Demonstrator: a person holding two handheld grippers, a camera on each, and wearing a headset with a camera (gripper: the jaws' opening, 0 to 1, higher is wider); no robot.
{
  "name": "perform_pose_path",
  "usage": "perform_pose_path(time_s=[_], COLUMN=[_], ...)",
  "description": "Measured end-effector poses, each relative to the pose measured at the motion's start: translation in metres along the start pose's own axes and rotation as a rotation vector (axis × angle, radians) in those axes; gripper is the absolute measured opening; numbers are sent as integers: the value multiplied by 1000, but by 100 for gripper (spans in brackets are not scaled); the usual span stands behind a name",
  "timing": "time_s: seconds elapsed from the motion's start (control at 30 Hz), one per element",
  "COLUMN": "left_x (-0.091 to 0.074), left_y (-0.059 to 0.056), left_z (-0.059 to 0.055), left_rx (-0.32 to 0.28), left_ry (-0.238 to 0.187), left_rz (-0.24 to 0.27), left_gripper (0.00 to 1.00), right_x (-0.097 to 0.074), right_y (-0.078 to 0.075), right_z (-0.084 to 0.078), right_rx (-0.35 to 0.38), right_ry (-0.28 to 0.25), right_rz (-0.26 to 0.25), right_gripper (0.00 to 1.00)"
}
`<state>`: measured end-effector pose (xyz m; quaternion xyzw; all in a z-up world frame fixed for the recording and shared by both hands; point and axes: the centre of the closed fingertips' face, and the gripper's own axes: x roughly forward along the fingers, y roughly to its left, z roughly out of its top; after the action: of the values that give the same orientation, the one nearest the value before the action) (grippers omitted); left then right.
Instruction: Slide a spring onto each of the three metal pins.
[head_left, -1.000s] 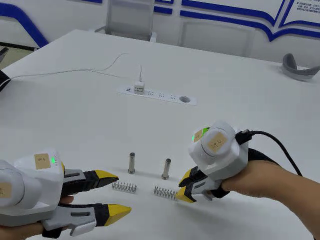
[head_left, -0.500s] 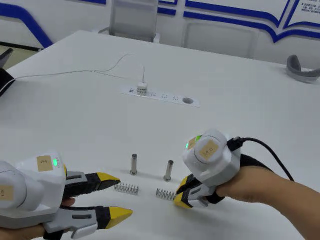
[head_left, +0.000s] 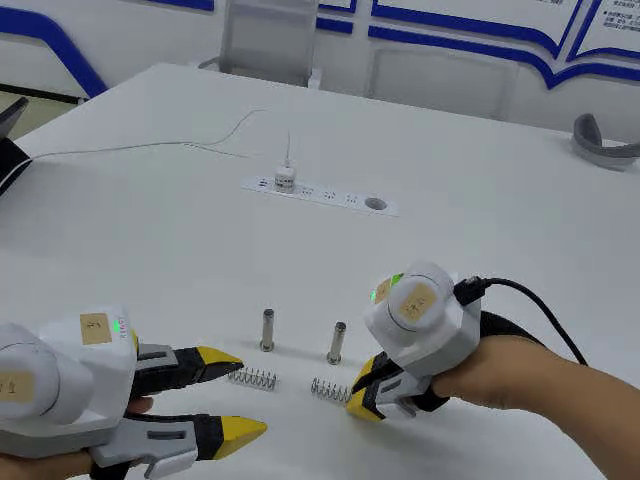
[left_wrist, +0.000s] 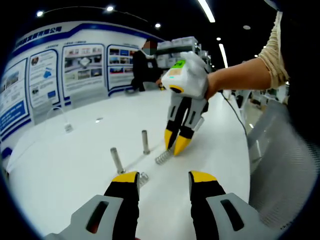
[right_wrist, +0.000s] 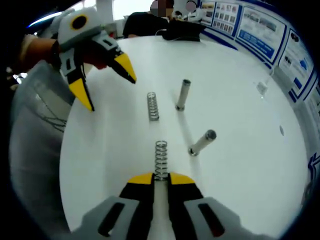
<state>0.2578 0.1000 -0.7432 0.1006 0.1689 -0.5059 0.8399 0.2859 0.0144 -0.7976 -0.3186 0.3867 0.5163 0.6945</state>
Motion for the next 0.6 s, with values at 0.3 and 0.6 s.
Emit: perform_pose_path(time_s=[0.3, 0.6], left_x=[20, 36], left_y=[-15, -28], left_z=[4, 13], left_rx=[71, 140], left_ry=[27, 33], left_rz=[-73, -135], left_gripper=[40, 39], right_x=[-22, -41], right_y=[10, 25], right_z=[7, 16], right_rx=[-29, -82], right_ry=[-17, -15], right_rz=[5, 31], right_gripper=[12, 12])
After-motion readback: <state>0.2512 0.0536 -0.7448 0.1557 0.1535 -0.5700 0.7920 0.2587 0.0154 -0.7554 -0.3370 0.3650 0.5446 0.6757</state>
